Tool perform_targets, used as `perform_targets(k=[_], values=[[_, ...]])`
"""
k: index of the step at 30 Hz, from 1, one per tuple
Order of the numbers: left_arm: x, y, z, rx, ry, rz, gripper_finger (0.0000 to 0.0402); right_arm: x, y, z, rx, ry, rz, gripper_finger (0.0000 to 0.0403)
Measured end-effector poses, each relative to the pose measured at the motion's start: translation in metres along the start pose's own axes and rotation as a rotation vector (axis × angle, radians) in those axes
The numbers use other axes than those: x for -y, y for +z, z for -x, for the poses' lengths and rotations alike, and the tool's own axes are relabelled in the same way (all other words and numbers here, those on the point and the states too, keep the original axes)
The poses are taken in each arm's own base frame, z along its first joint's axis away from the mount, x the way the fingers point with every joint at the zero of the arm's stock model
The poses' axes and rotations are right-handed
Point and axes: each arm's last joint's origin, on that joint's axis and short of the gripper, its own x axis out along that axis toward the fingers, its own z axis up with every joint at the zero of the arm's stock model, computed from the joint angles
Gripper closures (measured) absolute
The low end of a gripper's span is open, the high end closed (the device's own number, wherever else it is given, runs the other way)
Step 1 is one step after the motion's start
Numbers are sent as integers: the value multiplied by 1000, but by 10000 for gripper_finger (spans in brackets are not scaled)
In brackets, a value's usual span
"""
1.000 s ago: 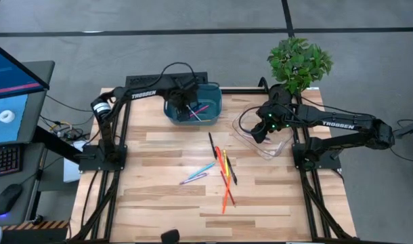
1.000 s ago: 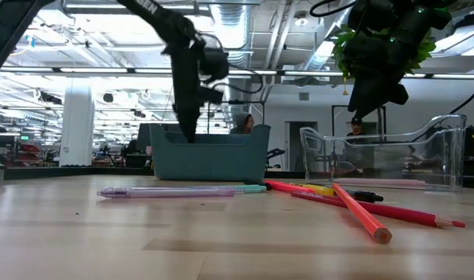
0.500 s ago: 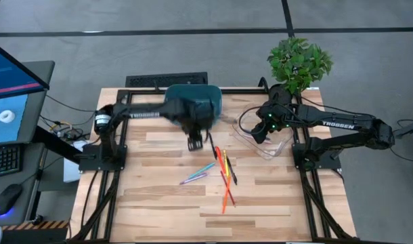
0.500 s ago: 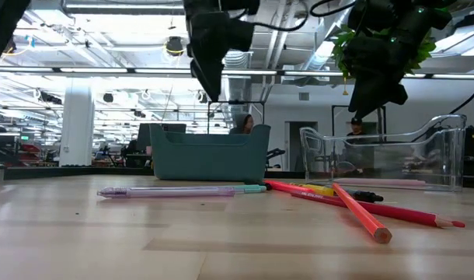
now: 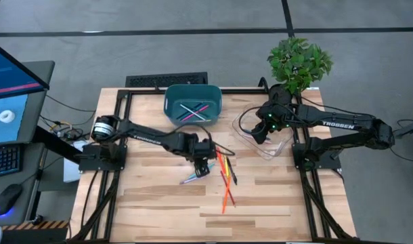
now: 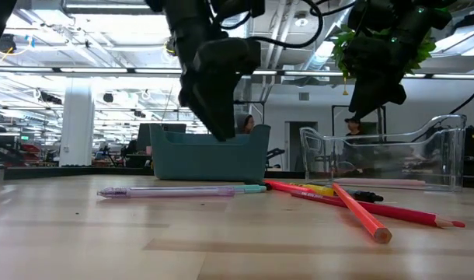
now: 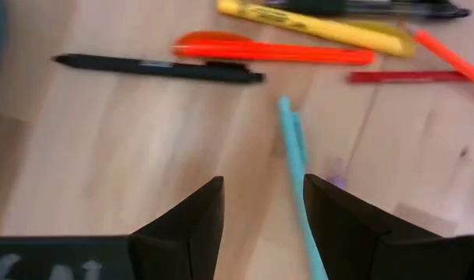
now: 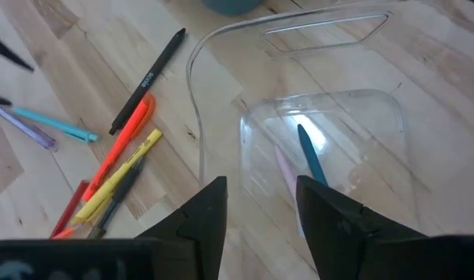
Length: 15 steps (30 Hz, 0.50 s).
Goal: Sort pens & pencils
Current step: Put the light blue pen into the transparent bin
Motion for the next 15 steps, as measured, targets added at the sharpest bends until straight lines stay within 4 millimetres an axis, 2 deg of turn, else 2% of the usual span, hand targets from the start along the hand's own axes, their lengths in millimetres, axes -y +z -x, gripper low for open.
perform_targets(k=[8, 15], values=[[17, -23, -16, 36, 7, 26, 236, 0, 0, 0, 0, 0, 0, 226], [18, -31, -23, 60, 51, 52, 236, 0, 0, 0, 0, 0, 1, 226]])
